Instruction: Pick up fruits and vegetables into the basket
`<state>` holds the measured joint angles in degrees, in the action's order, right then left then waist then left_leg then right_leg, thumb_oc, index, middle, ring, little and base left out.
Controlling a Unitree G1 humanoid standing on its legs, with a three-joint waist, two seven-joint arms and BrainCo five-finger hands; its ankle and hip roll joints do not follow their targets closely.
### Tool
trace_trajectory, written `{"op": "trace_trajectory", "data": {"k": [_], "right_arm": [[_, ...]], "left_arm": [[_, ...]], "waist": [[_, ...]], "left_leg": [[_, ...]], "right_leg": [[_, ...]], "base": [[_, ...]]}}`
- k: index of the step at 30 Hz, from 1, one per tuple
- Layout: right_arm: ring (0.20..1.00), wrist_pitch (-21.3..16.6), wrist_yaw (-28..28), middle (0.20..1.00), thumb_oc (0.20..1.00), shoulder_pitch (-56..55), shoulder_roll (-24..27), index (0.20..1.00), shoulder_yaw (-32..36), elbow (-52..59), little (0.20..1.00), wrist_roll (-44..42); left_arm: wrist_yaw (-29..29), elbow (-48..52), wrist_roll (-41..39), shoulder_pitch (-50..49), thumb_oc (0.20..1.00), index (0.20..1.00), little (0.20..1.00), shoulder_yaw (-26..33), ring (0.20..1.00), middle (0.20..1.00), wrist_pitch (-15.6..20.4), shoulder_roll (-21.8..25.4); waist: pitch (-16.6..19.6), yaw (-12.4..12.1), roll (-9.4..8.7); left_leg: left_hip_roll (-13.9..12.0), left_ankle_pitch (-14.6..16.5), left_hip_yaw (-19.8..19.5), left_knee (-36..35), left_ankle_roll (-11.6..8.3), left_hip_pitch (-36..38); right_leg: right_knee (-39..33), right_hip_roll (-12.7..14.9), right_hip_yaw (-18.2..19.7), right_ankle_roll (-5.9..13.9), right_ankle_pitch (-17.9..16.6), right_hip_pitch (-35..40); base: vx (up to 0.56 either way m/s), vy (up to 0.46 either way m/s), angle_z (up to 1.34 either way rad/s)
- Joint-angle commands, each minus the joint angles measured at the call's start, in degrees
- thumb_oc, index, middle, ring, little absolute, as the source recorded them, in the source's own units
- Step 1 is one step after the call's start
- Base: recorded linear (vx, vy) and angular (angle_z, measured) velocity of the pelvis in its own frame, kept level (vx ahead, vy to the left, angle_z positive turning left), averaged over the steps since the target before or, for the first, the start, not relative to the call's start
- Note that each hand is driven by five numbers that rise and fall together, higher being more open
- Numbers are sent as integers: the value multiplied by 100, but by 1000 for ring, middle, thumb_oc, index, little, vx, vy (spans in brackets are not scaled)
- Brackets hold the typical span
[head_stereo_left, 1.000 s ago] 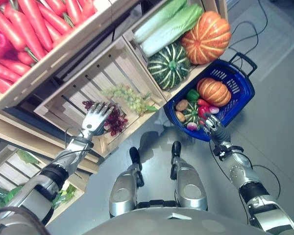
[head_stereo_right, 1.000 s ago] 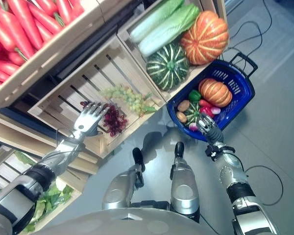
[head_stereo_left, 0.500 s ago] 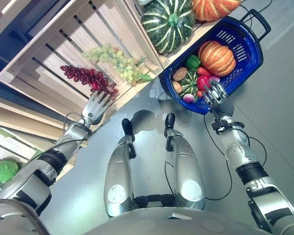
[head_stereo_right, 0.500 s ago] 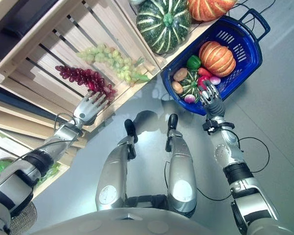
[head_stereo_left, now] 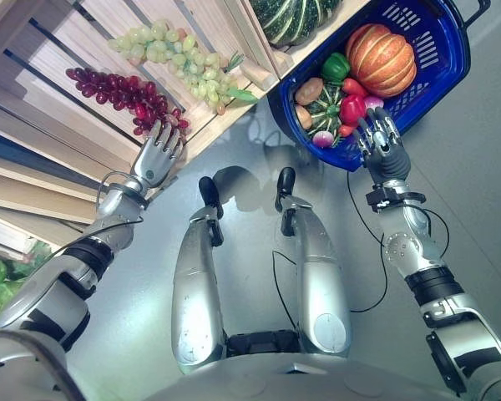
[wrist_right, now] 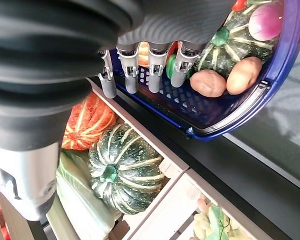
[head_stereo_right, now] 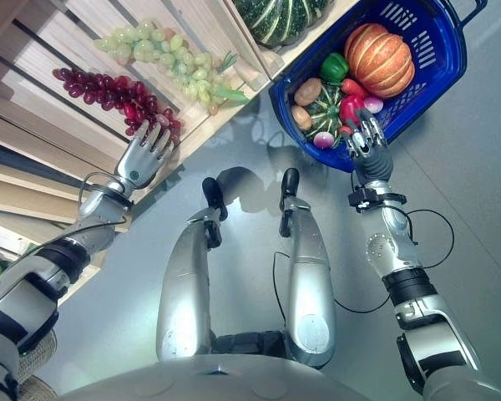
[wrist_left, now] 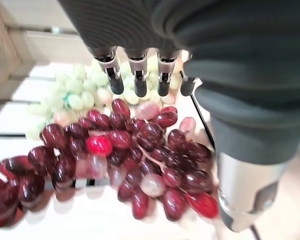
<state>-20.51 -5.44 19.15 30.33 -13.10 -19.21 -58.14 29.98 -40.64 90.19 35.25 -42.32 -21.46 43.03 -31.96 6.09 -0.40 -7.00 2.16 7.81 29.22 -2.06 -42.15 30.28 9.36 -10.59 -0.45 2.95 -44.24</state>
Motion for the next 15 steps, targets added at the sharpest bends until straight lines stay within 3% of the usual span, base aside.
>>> {"op": "trace_trajectory", "data": {"k": [1, 2, 4, 5, 15], "right_arm": [[1000, -297, -112, 1000, 1000, -195, 228, 1000, 288, 688, 1000, -124], [1000, -262, -144, 1000, 1000, -179, 235, 1000, 290, 686, 1000, -97], [1000, -239, -172, 1000, 1000, -147, 231, 1000, 295, 701, 1000, -81], [1000, -216, -177, 1000, 1000, -142, 222, 1000, 276, 693, 1000, -52], [1000, -179, -182, 1000, 1000, -57, 177, 1000, 237, 742, 1000, -14]], "left_arm": [[325, 183, 192, -97, 1000, 1000, 1000, 396, 1000, 1000, -450, 266], [350, 179, 201, -31, 1000, 1000, 1000, 430, 1000, 1000, -479, 299], [316, 169, 256, 68, 1000, 1000, 1000, 448, 1000, 1000, -521, 316], [232, 132, 285, 126, 1000, 1000, 1000, 443, 1000, 1000, -539, 309], [-164, -376, 638, 543, 1000, 1000, 1000, 437, 1000, 1000, -608, 205]], "waist": [[217, 34, 62], [217, 43, 79], [217, 57, 75], [217, 63, 77], [217, 146, 21]], "left_leg": [[32, -60, 47, -67, -70, -160], [31, 99, 8, -12, -128, -107], [34, -61, 57, -52, -88, -223], [36, 107, 20, 7, -147, -166], [-12, 102, 67, 78, -193, -347]], "right_leg": [[246, -88, 221, 408, 48, -207], [326, -100, 266, 462, 200, -171], [254, -97, 240, 403, 42, -277], [320, -107, 274, 455, 199, -224], [348, -128, 275, 431, 173, -399]], "base": [[76, 57, -4], [73, 47, -6], [2, 21, -2], [0, 0, 0], [17, 13, -4]]}}
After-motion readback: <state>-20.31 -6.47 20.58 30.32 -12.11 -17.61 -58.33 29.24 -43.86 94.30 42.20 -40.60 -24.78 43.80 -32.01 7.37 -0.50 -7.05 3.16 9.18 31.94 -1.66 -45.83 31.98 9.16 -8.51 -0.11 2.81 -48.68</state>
